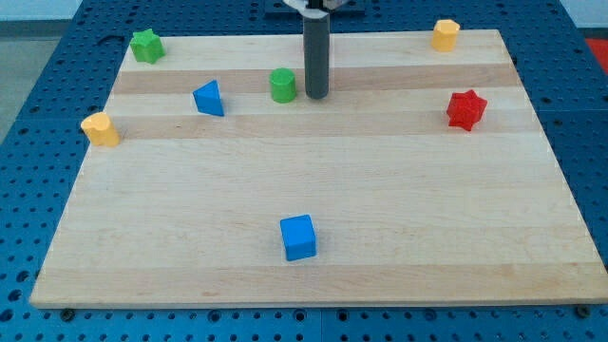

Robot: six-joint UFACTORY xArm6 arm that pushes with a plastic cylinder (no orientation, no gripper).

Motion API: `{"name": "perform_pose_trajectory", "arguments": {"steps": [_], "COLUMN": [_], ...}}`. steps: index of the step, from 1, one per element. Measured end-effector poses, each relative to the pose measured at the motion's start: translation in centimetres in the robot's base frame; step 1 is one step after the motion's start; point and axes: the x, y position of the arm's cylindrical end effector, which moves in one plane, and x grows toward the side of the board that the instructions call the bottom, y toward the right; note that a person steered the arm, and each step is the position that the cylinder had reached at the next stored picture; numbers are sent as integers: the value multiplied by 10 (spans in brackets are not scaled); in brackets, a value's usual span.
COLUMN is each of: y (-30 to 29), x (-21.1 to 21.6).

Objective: Move the green circle towards blue triangle

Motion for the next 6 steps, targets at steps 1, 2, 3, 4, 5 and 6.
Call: {"name": "perform_pose_trajectory", "arguments": {"steps": [1,2,3,4,5,6], "y": [-16,-49,-34,8,2,-34], "x": [-22,-23,-23,-12,14,-4]}}
